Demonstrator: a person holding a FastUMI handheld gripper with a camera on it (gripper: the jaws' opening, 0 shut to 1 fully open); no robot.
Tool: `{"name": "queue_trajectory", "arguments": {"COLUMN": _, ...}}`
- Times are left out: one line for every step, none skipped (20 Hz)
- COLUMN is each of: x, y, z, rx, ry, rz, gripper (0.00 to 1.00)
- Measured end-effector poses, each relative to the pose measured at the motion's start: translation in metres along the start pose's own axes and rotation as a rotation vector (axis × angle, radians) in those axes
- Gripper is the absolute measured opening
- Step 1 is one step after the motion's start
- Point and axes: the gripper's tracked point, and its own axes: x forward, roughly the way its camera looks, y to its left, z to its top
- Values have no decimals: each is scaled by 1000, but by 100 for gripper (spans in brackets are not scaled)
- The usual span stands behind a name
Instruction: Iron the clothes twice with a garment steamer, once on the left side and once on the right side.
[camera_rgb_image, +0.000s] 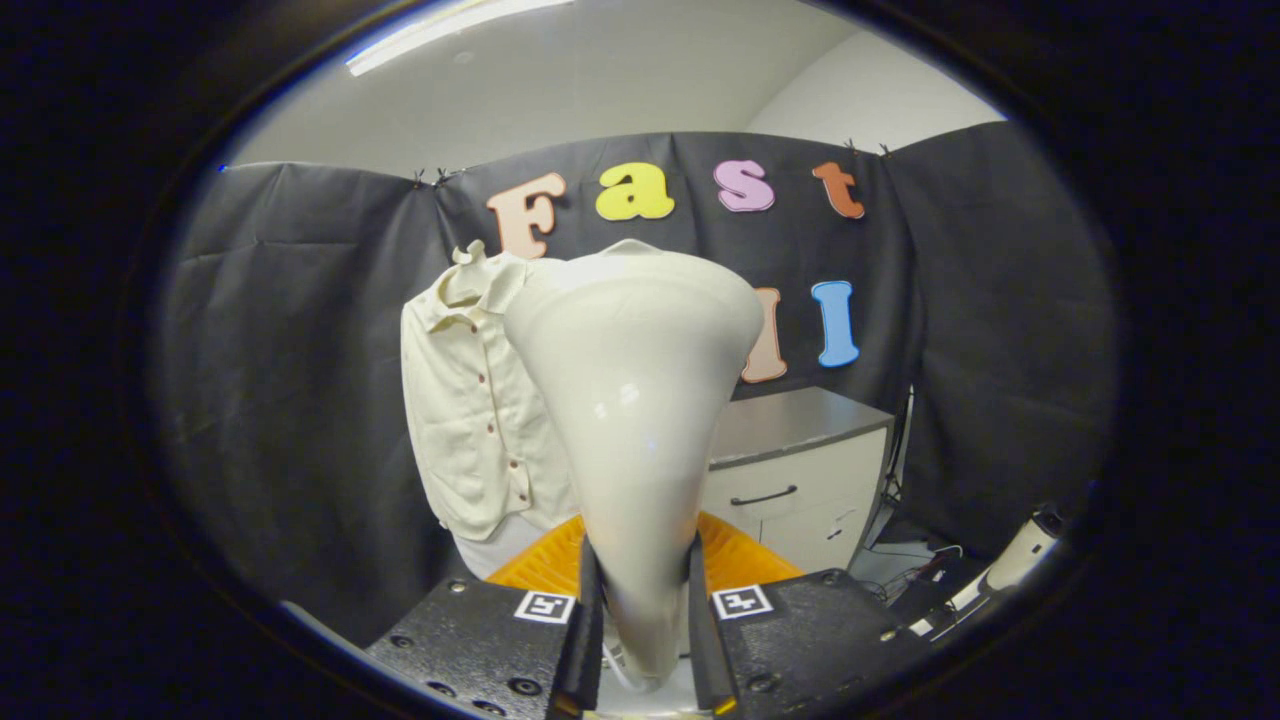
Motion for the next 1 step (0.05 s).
{"name": "queue_trajectory", "arguments": {"x": 3, "y": -5, "z": -1, "rx": 10, "ry": 6, "rz": -1, "gripper": 36}}
